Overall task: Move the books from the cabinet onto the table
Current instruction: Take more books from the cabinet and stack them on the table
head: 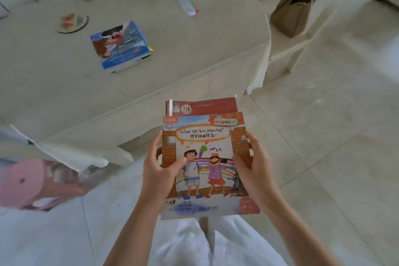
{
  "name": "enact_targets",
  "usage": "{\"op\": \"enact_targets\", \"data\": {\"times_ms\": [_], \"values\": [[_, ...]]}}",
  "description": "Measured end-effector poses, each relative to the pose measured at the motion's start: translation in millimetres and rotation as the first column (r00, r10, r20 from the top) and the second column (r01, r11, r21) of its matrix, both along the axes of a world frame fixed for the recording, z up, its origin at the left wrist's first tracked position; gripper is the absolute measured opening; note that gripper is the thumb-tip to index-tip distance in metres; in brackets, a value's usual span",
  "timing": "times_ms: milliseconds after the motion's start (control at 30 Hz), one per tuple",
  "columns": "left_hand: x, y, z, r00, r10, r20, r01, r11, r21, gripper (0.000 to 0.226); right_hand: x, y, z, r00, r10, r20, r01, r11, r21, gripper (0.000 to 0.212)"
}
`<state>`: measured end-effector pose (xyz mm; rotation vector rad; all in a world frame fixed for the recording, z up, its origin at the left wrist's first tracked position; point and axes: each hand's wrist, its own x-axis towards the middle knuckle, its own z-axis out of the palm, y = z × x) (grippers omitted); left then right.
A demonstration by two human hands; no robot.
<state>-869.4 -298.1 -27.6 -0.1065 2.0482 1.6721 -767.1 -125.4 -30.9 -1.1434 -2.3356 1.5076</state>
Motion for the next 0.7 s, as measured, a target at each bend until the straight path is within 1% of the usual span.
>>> {"op": "enact_targets", "data": {"times_ms": [133,233,367,433,500,533,600,700], "values": [[-42.1,4.3,-5.9,0.997,0.082,-0.004,-0.082,0.997,0.009,0.070,-55.3,12.3,-4.1,0.996,0.087,-0.024,-0.088,0.996,-0.026,0.057],[-79.4,19.5,-9.3,0.992,0.124,-0.003,-0.124,0.992,0.024,0.069,-101.9,31.5,-5.0,0.987,0.153,-0.049,-0.157,0.983,-0.091,0.057],[-148.1,48.0,-9.2,0.985,0.175,-0.006,-0.175,0.984,-0.028,0.069,-178.5,69.4,-0.6,0.975,0.216,-0.059,-0.223,0.961,-0.166,0.050],[-184.0,61.9,-4.5,0.981,0.192,-0.028,-0.193,0.979,-0.061,0.069,-217.3,86.7,3.1,0.968,0.244,-0.055,-0.250,0.948,-0.195,0.054],[-215.4,75.3,-0.3,0.977,0.207,-0.044,-0.209,0.976,-0.054,0.069,-253.7,102.0,8.8,0.964,0.263,-0.050,-0.268,0.943,-0.197,0.056],[-230.3,82.1,1.1,0.975,0.218,-0.049,-0.220,0.975,-0.041,0.069,-272.0,109.5,11.8,0.962,0.266,-0.055,-0.271,0.941,-0.203,0.054],[-258.4,93.6,1.0,0.969,0.241,-0.055,-0.242,0.970,-0.014,0.068,-307.9,124.4,17.2,0.964,0.261,-0.056,-0.267,0.933,-0.243,0.040],[-294.6,108.2,0.9,0.961,0.272,-0.056,-0.270,0.962,0.039,0.073,-355.8,144.9,22.8,0.967,0.254,0.002,-0.238,0.910,-0.339,0.021]]}}
